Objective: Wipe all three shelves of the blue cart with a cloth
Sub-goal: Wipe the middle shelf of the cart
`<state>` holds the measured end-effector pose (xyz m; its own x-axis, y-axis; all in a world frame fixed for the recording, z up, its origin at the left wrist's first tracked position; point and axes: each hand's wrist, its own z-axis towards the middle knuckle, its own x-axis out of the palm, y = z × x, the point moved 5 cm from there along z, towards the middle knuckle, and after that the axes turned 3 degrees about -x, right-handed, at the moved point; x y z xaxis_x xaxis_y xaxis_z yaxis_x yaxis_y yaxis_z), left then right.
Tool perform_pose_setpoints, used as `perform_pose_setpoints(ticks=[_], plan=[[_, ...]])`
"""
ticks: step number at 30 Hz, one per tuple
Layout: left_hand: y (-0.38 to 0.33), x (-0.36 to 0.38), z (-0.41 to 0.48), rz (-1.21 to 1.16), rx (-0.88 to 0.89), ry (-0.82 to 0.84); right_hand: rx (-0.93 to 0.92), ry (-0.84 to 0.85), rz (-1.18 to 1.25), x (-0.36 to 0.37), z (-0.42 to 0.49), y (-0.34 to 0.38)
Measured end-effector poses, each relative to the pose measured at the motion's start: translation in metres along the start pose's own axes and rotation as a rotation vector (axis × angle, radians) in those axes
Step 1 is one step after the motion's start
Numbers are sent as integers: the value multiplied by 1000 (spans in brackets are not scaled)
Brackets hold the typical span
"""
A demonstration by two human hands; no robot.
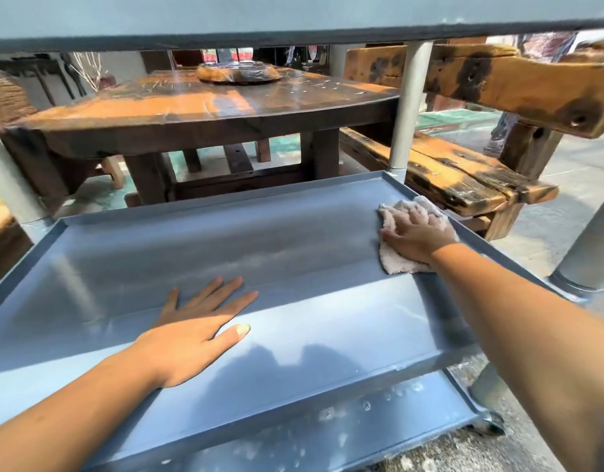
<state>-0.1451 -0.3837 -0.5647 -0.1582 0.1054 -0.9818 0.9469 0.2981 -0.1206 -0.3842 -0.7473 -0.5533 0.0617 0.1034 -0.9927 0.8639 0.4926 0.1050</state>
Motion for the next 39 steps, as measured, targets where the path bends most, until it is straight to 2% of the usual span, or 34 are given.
perform_pose_setpoints(ticks=[7, 11, 17, 19, 21, 22, 24, 27, 31, 35, 39], plan=[[0, 1, 4, -5, -68, -9, 72, 114, 2, 14, -40, 41], [-5, 1, 11, 11, -166, -22, -92, 87, 3, 21, -86, 87], [-60, -2, 31, -30, -478, -85, -368, 90, 0, 25, -159, 120], [-68, -5, 37, 15, -390, -197, -430, 50, 4, 24, -172, 110], [-71, -4, 39, -33, -129, -244, -484, 20, -4, 17, -176, 94], [-72, -3, 38, -79, -8, -210, -506, 7, -1, 14, -177, 85], [-73, -2, 36, -101, 111, -109, -537, -4, 21, 11, -174, 63], [-72, -1, 38, -70, 121, -69, -519, 92, 43, 7, -162, 17], [-73, -1, 41, -48, 98, -78, -573, 184, -48, -6, -147, -22], [-74, 4, 42, -36, 73, -74, -622, 132, -42, 1, -147, 18], [-78, 8, 41, -4, 118, -5, -463, 102, -93, 9, -104, 57]])
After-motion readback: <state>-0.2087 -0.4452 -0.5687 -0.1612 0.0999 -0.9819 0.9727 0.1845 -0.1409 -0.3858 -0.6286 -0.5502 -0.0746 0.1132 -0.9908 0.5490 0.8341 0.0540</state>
